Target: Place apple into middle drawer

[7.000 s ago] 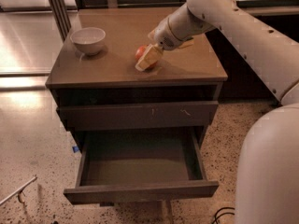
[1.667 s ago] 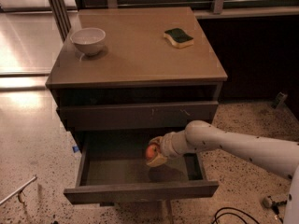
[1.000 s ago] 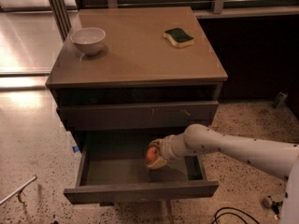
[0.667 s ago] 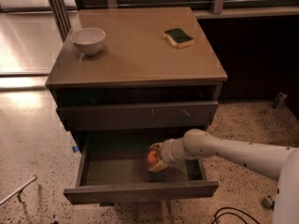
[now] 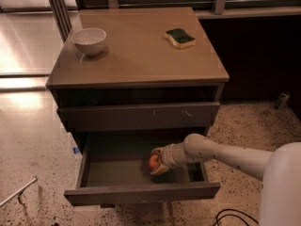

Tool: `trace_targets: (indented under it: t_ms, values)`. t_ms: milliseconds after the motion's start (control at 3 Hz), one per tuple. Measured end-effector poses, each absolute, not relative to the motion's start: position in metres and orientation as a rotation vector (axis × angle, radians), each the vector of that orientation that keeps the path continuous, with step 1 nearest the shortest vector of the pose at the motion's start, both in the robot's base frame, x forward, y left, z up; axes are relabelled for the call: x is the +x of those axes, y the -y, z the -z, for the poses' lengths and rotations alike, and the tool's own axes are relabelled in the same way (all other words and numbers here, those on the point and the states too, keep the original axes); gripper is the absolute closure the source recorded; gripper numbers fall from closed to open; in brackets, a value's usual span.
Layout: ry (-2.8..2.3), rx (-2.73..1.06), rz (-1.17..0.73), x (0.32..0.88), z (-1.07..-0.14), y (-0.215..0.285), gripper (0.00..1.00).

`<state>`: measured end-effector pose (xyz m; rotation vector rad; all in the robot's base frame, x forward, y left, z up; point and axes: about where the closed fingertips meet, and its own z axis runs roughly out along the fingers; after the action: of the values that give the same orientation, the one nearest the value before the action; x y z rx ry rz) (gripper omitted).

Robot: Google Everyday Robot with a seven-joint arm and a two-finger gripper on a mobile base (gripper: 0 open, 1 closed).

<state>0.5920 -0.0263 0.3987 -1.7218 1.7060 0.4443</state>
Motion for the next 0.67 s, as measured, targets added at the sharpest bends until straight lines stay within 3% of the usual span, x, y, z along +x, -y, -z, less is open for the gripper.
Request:
trace_targets:
  t_ms: [333, 667]
  values:
    - [-1.704, -1.726, -0.467, 0.599, -0.3825, 0.0249, 1.0]
    - [-1.704, -1.725, -0.469, 0.5999, -0.3814, 0.0248, 0.82]
